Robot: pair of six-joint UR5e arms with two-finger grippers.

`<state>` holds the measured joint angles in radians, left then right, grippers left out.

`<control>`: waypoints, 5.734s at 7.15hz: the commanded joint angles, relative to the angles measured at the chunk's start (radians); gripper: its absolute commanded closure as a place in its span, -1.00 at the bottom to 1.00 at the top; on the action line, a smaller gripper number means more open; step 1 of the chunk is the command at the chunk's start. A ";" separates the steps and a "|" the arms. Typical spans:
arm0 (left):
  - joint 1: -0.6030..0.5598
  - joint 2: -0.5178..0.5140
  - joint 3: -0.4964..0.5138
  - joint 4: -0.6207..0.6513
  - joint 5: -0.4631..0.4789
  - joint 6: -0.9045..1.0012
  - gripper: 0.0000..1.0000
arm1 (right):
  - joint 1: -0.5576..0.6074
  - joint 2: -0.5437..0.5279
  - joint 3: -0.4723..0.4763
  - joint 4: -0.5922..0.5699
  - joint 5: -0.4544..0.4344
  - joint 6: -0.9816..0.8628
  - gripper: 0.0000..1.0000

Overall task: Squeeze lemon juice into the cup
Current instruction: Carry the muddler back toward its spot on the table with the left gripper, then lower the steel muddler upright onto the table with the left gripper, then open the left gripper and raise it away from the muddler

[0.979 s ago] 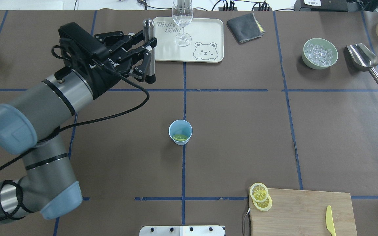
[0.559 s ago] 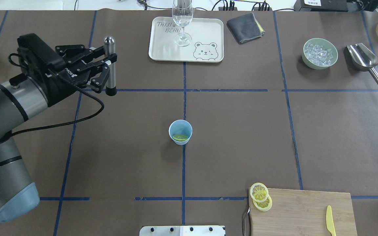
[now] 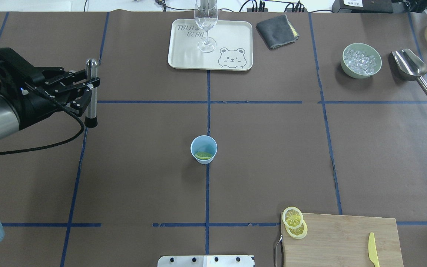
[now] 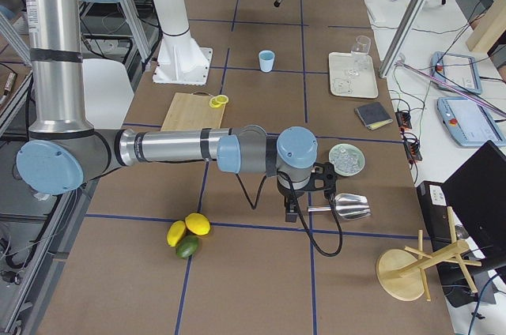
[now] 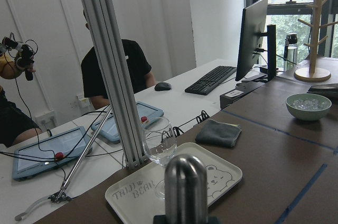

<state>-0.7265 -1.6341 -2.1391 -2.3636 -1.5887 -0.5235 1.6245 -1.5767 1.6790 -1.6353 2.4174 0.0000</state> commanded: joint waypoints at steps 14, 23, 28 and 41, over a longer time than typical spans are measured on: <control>-0.197 -0.105 0.340 0.724 -0.596 -0.021 1.00 | 0.000 0.001 0.042 0.002 -0.001 0.000 -1.00; -0.139 -0.176 0.494 0.716 -0.540 -0.257 1.00 | 0.000 0.000 0.096 0.002 -0.006 0.002 -1.00; -0.123 -0.182 0.530 0.715 -0.534 -0.243 -0.99 | 0.000 0.003 0.097 0.002 -0.006 0.002 -1.00; -0.764 -0.029 0.418 0.906 -0.698 0.667 -1.00 | 0.000 -0.048 0.024 -0.002 -0.001 -0.001 -1.00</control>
<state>-1.4167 -1.7079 -1.7490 -1.4557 -2.2673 0.0362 1.6245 -1.6144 1.7361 -1.6410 2.4190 0.0020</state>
